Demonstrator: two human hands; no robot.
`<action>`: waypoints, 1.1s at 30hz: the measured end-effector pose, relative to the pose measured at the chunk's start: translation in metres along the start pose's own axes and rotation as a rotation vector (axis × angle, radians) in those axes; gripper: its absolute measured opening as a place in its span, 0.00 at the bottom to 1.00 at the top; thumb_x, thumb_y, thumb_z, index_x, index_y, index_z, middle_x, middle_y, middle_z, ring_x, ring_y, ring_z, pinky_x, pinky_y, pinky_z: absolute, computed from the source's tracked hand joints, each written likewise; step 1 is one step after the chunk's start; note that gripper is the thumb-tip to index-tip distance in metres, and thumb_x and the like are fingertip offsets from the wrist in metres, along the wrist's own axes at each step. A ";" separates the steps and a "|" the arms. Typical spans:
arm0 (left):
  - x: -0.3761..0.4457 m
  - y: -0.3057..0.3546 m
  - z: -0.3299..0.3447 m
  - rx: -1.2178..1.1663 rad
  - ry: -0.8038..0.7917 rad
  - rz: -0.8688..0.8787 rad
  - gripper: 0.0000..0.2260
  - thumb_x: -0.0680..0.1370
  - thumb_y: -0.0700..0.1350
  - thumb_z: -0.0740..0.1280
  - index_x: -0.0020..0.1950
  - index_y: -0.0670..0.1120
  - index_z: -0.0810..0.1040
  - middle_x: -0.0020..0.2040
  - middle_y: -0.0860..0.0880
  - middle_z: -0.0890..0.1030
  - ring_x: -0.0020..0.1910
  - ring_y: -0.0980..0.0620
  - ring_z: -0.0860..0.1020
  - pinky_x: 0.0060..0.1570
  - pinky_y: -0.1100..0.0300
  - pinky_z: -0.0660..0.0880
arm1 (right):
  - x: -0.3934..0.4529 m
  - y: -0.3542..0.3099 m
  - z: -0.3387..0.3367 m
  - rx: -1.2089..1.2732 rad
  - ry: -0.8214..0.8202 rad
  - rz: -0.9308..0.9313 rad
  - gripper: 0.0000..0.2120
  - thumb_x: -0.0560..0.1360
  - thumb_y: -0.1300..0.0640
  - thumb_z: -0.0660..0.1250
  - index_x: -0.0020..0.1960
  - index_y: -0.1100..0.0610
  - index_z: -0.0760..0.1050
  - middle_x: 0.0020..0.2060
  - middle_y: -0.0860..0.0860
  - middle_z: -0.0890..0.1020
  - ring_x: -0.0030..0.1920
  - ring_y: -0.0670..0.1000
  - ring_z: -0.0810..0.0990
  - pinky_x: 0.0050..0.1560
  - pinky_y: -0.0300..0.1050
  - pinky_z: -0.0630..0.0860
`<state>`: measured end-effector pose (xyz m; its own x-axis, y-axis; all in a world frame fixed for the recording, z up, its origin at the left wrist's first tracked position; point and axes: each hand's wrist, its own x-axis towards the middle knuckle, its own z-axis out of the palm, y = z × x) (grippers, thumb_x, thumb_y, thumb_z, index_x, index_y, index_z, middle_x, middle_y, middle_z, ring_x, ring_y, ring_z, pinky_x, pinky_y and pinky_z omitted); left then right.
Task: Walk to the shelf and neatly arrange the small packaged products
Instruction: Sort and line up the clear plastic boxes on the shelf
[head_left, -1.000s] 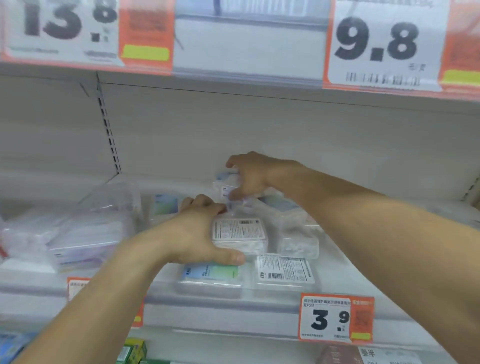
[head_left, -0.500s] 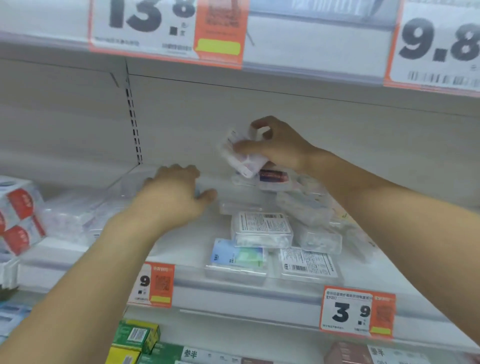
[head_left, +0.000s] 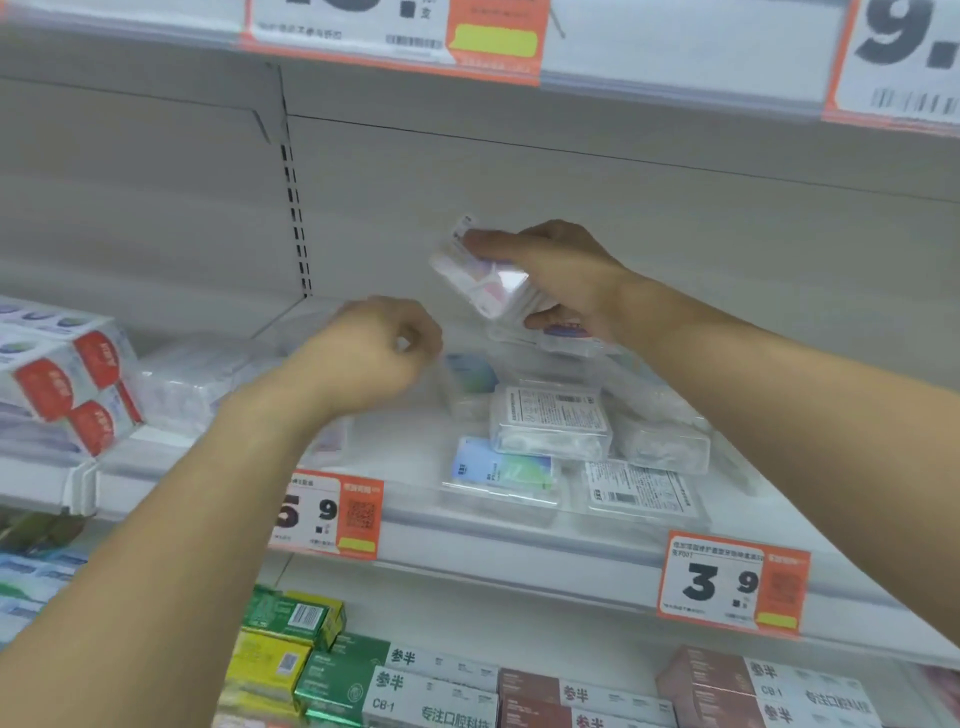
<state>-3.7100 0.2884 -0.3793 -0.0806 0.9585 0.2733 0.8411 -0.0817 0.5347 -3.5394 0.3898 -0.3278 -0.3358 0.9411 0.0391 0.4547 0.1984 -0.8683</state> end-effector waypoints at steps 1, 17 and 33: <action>0.000 -0.015 -0.009 0.037 0.106 -0.031 0.08 0.78 0.47 0.64 0.53 0.47 0.81 0.54 0.49 0.82 0.53 0.47 0.78 0.48 0.63 0.70 | 0.002 -0.004 0.008 0.015 -0.015 0.001 0.33 0.63 0.35 0.76 0.55 0.60 0.81 0.46 0.53 0.84 0.44 0.53 0.85 0.47 0.48 0.84; -0.042 -0.066 -0.041 0.403 -0.059 -0.346 0.41 0.64 0.76 0.52 0.70 0.54 0.68 0.67 0.42 0.67 0.69 0.39 0.62 0.66 0.42 0.62 | 0.038 -0.034 0.152 -0.248 -0.191 -0.259 0.42 0.66 0.40 0.76 0.74 0.46 0.61 0.64 0.48 0.72 0.59 0.50 0.74 0.45 0.40 0.71; -0.033 -0.077 -0.052 0.058 0.141 -0.329 0.32 0.72 0.65 0.66 0.70 0.49 0.68 0.68 0.44 0.71 0.67 0.44 0.69 0.62 0.52 0.67 | 0.055 0.004 0.101 0.076 0.066 -0.176 0.43 0.59 0.48 0.82 0.69 0.49 0.68 0.63 0.47 0.74 0.57 0.51 0.80 0.48 0.46 0.81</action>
<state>-3.7998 0.2487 -0.3877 -0.4217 0.8834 0.2042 0.7862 0.2441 0.5677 -3.6387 0.4145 -0.3791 -0.3488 0.9102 0.2234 0.3290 0.3421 -0.8802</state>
